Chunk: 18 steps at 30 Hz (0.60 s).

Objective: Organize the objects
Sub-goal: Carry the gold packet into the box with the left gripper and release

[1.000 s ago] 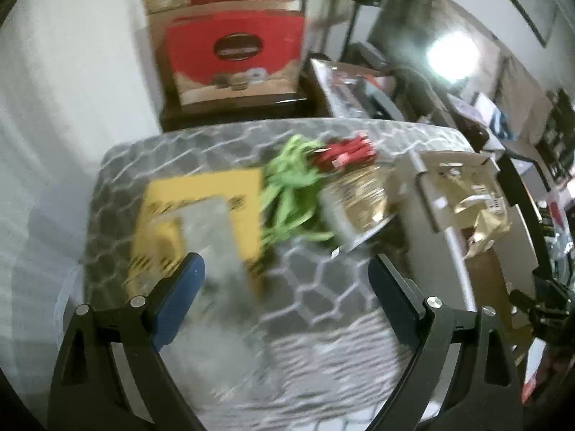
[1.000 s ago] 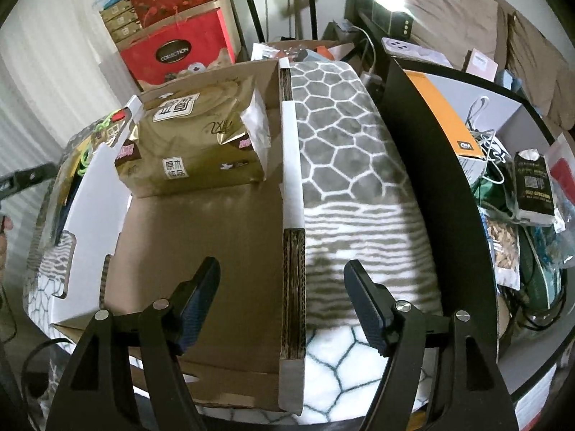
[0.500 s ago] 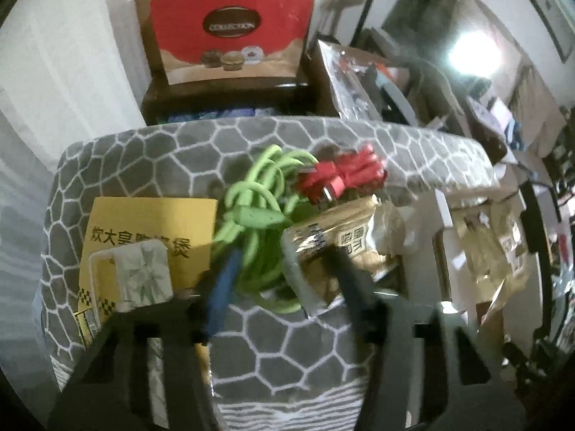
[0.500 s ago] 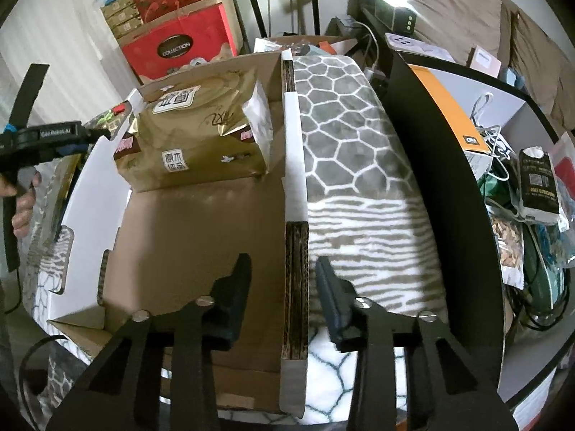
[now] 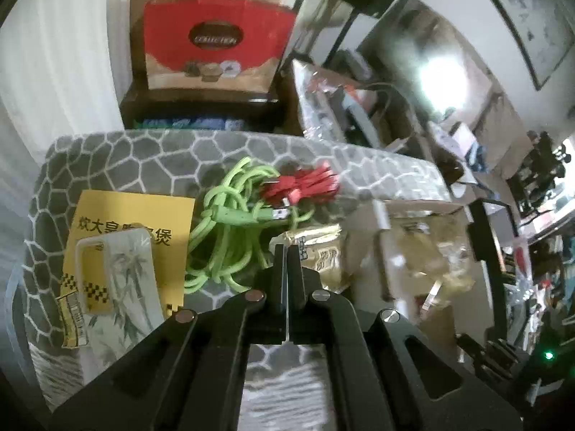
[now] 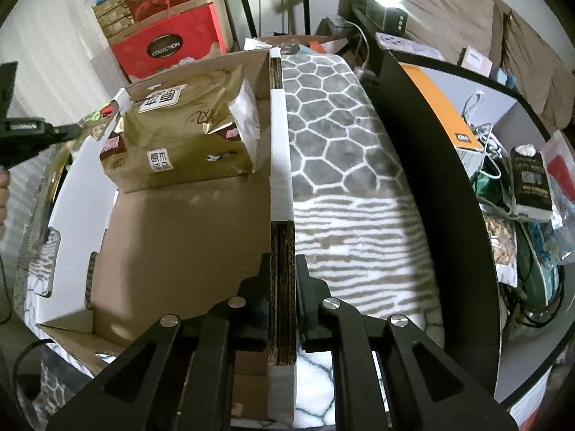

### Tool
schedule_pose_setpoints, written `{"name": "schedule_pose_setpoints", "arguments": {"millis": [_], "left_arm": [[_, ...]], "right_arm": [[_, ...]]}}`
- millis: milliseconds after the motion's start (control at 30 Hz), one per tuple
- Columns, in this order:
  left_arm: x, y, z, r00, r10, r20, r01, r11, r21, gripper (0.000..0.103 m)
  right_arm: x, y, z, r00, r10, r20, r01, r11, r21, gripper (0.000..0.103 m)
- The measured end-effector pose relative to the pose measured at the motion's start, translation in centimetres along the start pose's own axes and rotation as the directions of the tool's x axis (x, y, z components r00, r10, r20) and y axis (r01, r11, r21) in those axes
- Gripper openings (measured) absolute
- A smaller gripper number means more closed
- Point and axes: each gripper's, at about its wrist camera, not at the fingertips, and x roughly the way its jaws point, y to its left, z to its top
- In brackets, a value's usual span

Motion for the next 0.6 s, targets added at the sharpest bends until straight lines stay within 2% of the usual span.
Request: {"name": "schedule_pose_setpoints", "arguments": {"millis": [200, 367, 467, 600], "left_arm": [[-4.6, -0.4, -0.4, 0.995, -0.074, 0.071, 0.073, 0.997, 0.008, 0.000], [-8.6, -3.1, -1.0, 0.981, -0.166, 0.099, 0.158, 0.984, 0.088, 0.000], [-9.5, -5.2, -2.1, 0.971, -0.229, 0.062, 0.219, 0.966, 0.136, 0.000], [-7.5, -8.2, -4.3, 0.960, -0.277, -0.040, 0.280, 0.945, 0.171, 0.000]], "right_arm": [[0.0, 0.5, -0.1, 1.000, -0.012, 0.011, 0.012, 1.000, -0.018, 0.010], [0.1, 0.3, -0.1, 1.000, -0.003, 0.011, 0.003, 1.000, -0.006, 0.010], [0.1, 0.3, 0.0, 1.000, -0.003, 0.008, 0.003, 1.000, -0.002, 0.010], [0.1, 0.4, 0.0, 1.000, -0.004, 0.007, 0.004, 1.000, -0.002, 0.010]]}}
